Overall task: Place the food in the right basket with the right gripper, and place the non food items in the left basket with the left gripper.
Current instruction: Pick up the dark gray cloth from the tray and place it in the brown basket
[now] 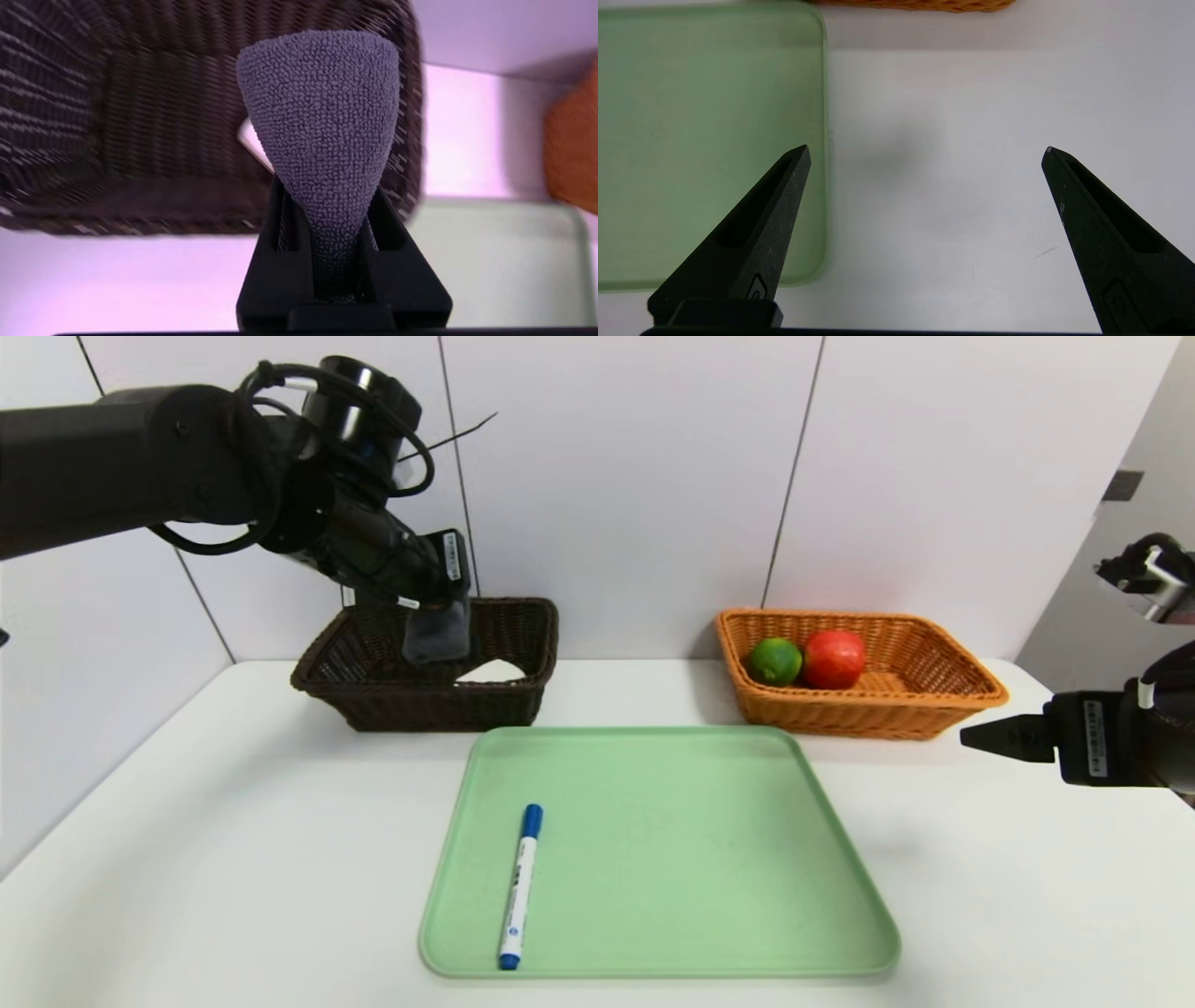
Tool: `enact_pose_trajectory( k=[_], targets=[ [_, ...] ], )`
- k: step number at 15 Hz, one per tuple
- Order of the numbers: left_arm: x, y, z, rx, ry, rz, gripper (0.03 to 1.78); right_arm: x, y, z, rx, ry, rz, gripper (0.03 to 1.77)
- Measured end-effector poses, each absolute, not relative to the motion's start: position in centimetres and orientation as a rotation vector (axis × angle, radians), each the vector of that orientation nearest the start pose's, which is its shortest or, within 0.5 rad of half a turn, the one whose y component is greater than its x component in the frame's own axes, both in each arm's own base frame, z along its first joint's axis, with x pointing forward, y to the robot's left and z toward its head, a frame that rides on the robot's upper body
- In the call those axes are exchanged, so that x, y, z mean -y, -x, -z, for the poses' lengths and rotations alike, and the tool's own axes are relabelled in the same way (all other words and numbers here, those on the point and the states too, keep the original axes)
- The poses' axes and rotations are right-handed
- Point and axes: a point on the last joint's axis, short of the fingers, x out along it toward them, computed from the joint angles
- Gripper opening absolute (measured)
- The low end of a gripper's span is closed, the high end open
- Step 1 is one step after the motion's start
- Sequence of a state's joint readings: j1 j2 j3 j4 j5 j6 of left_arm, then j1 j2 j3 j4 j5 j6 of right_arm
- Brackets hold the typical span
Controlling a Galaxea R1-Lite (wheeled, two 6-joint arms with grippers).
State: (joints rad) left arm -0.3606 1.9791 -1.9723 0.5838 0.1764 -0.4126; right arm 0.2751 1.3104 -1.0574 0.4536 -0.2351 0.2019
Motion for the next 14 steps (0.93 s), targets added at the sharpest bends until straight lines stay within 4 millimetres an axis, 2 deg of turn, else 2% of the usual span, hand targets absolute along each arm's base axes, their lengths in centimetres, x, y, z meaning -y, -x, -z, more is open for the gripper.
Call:
enact_pose_trajectory(
  k=[3,6,10,14],
  targets=[
    [10.2,-39.5,-27.3,-0.532,0.177,-0.038,0.27,-4.6,-18.1,-25.3,-0.682,-0.016,0.031,1.71],
    [8.3,-42.4,-25.0,-0.503,0.141,-0.090,0.27,-4.6,-18.0,-25.2,-0.685,-0.014,0.029,1.71],
    [6.9,-44.8,-21.7,-0.550,0.131,-0.135,0.27,-4.6,-17.8,-25.1,-0.687,-0.011,0.027,1.71],
    [6.3,-45.9,-19.9,-0.567,0.131,-0.152,0.27,-4.6,-17.8,-25.0,-0.690,-0.012,0.027,1.71]
  ],
)
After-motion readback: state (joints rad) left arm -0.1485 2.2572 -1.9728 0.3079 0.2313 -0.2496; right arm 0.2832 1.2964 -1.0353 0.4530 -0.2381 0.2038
